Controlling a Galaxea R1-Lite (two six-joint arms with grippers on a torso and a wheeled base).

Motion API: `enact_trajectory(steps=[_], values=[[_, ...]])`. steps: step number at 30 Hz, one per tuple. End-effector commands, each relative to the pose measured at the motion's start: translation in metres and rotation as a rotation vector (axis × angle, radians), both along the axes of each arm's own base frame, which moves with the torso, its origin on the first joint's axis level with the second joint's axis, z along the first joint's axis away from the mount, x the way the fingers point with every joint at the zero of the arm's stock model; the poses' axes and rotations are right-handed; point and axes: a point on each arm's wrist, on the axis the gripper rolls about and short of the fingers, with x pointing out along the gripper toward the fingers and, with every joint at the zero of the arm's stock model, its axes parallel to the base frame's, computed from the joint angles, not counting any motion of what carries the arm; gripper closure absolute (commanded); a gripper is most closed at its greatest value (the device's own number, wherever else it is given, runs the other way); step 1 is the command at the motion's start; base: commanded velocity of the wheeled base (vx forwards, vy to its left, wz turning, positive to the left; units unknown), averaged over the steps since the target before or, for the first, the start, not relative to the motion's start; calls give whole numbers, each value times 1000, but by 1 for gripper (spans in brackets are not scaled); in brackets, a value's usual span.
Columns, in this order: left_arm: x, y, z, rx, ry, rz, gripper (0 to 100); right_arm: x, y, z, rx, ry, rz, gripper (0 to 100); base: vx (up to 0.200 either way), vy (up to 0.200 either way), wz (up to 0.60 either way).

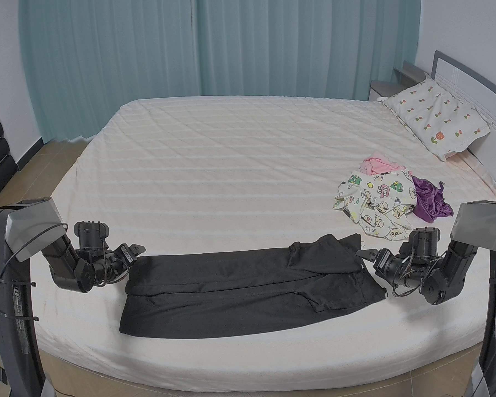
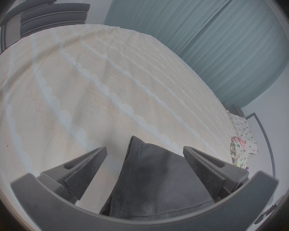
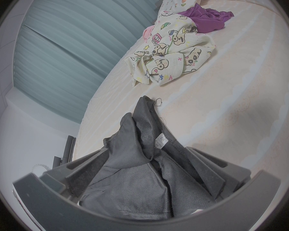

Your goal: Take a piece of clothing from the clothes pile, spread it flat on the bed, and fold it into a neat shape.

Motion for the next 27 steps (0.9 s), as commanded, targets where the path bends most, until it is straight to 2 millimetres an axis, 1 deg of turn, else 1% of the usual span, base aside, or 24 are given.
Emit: enact_trajectory(steps=[1, 4, 5, 8, 16, 19, 21, 27], values=[[3, -2, -6, 1, 2, -6, 0, 0, 0, -1, 0, 3, 1, 0, 0, 0, 0], [7, -3, -9, 4, -4, -7, 0, 0, 0, -1, 0, 3, 1, 0, 0, 0, 0], [7, -3, -9, 3, -5, -6, 100, 0, 0, -1, 0, 3, 1, 0, 0, 0, 0], [11, -2, -11, 9, -11, 6, 100, 0, 0, -3, -1, 7, 1, 0, 0, 0, 0], [14, 1, -9, 24, -20, 38, 100, 0, 0, -3, -1, 7, 0, 0, 0, 0, 0], [18, 2, -7, 4, -33, 66, 100, 0, 0, -2, -1, 4, 0, 0, 0, 0, 0], [23, 3, -3, -37, -53, 107, 100, 0, 0, -3, -1, 7, 0, 0, 0, 0, 0], [27, 3, -3, -44, -62, 111, 100, 0, 0, -3, -1, 7, 0, 0, 0, 0, 0]])
